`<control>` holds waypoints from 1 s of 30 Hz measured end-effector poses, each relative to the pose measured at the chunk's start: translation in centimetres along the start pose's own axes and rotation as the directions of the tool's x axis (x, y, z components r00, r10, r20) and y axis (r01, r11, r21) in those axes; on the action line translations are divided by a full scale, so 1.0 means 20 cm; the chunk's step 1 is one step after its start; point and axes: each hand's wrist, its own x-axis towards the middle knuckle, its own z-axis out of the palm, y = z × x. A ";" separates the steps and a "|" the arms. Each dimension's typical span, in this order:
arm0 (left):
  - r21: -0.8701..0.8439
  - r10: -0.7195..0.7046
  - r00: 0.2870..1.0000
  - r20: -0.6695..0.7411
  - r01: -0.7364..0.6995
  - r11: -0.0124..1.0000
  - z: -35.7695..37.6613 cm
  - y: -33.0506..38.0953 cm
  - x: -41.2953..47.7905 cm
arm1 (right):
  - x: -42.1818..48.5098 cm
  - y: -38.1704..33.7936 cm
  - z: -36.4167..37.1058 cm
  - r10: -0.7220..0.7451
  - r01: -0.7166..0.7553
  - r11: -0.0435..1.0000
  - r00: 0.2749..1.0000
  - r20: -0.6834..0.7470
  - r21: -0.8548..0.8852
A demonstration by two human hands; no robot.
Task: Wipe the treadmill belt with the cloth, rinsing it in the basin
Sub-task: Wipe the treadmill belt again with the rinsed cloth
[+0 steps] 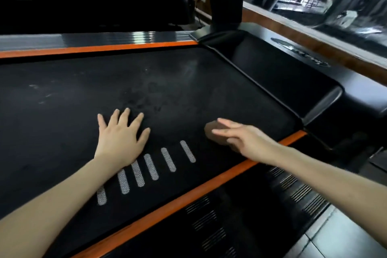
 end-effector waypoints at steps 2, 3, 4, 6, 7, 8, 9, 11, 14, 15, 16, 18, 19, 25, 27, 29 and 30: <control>-0.009 0.004 1.000 -0.014 -0.004 1.000 0.01 0.00 0.00 | 0.01 0.11 -0.08 0.100 -0.101 0.994 0.995 -0.014 -0.041; -0.014 0.007 1.000 -0.023 -0.007 1.000 0.01 0.01 0.00 | 0.01 0.15 -0.11 0.144 -0.144 0.988 0.989 -0.017 -0.050; -0.017 0.007 1.000 -0.031 -0.008 1.000 0.01 0.01 0.00 | 0.02 0.16 -0.13 0.181 -0.182 0.982 0.983 -0.022 -0.042; -0.024 0.009 1.000 -0.029 -0.010 1.000 0.01 0.01 0.01 | 0.04 0.15 -0.16 0.243 -0.239 0.969 0.967 -0.070 0.059; -0.035 0.012 0.999 -0.032 -0.013 0.999 0.01 0.01 0.01 | 0.05 0.12 -0.18 0.267 -0.243 0.950 0.957 -0.110 0.198; -0.050 0.013 0.999 -0.040 -0.015 0.999 0.01 0.01 0.01 | 0.05 0.09 -0.20 0.293 -0.228 0.895 0.949 -0.119 0.383; -0.066 0.014 0.999 -0.050 -0.017 0.998 0.02 0.01 0.01 | 0.05 0.07 -0.23 0.313 -0.212 0.794 0.946 -0.084 0.570; -0.086 0.012 0.998 -0.062 -0.017 0.996 0.02 0.01 0.01 | 0.07 0.07 -0.26 0.350 -0.255 0.628 0.937 0.026 0.735; -0.081 0.011 0.998 -0.067 -0.016 0.997 0.02 0.01 0.01 | 0.11 0.12 -0.23 0.438 -0.357 0.839 0.891 -0.121 0.410; -0.079 0.008 0.997 -0.073 -0.014 0.997 0.02 0.01 0.01 | 0.12 0.11 -0.22 0.417 -0.377 0.908 0.858 -0.299 0.186; -0.079 0.006 0.997 -0.078 -0.012 0.997 0.03 0.01 0.02 | 0.11 0.10 -0.20 0.315 -0.343 0.939 0.845 -0.433 0.015; -0.084 0.005 0.996 -0.093 -0.013 0.996 0.04 0.00 0.02 | 0.09 0.04 -0.13 0.100 -0.164 0.975 0.929 -0.357 -0.153; -0.082 0.007 0.996 -0.092 -0.015 0.997 0.04 0.00 0.03 | 0.08 0.00 -0.08 0.039 -0.079 0.975 0.981 -0.190 -0.208; -0.079 0.024 0.994 -0.109 -0.033 0.996 0.05 0.00 0.02 | 0.18 0.21 0.05 -0.100 0.100 0.963 0.995 0.011 -0.252; -0.077 0.021 0.994 -0.104 -0.029 0.997 0.05 0.00 0.02 | 0.23 0.27 0.05 -0.165 0.149 0.967 0.984 -0.061 -0.208; -0.080 0.021 0.995 -0.095 -0.028 0.996 0.04 0.00 0.02 | 0.32 0.32 0.04 -0.140 0.107 0.973 0.978 -0.155 -0.205; -0.080 0.019 0.995 -0.095 -0.027 0.996 0.04 0.00 0.02 | 0.39 0.34 0.04 -0.101 0.054 0.975 0.973 -0.208 -0.217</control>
